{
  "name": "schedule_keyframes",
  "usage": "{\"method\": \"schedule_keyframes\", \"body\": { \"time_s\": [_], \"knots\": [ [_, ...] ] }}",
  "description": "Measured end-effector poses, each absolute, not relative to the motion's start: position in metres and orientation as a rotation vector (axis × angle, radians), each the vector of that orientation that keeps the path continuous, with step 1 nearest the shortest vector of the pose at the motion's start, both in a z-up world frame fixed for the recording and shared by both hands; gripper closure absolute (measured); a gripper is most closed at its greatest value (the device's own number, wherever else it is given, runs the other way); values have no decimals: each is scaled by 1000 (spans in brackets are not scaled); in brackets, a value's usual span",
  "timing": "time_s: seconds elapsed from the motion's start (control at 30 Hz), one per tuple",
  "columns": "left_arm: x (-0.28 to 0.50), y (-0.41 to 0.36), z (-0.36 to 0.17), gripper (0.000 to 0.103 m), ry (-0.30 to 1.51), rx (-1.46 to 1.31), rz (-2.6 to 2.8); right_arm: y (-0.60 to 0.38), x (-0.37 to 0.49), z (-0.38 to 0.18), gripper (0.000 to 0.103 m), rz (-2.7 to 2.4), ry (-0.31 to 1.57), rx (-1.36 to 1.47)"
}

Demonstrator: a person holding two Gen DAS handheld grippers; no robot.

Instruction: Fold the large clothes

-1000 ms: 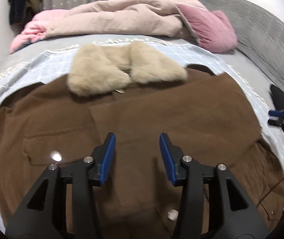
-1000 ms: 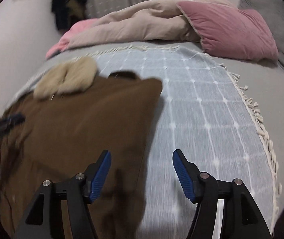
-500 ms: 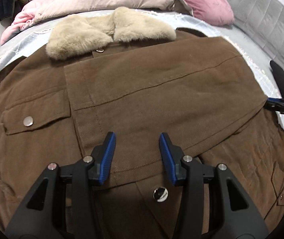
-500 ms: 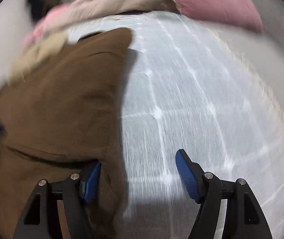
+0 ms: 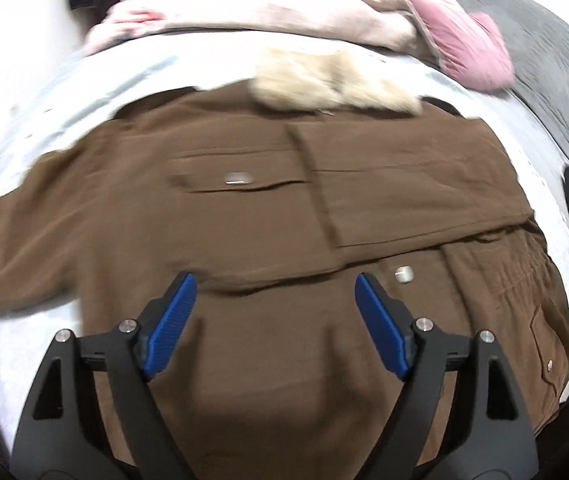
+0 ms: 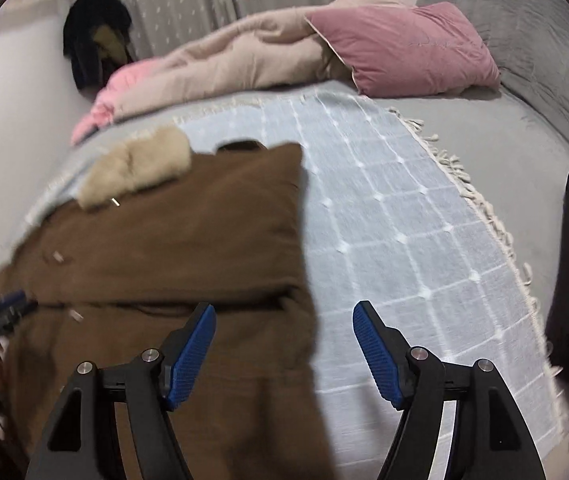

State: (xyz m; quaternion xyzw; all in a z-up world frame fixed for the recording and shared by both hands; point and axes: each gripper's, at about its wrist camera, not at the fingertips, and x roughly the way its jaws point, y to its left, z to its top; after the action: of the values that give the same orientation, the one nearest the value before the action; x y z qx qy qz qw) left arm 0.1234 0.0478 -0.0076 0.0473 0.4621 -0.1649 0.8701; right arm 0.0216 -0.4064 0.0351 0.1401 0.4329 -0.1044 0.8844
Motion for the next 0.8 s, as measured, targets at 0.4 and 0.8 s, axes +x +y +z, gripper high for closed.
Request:
{"method": "schedule_keyframes", "body": {
  "time_s": [0.4, 0.8],
  "knots": [
    [135, 229, -9, 18, 971, -173, 111, -325, 54, 23, 27, -139, 890, 330],
    [190, 337, -84, 18, 1000, -627, 371, -282, 84, -11, 27, -97, 994, 303]
  ]
}}
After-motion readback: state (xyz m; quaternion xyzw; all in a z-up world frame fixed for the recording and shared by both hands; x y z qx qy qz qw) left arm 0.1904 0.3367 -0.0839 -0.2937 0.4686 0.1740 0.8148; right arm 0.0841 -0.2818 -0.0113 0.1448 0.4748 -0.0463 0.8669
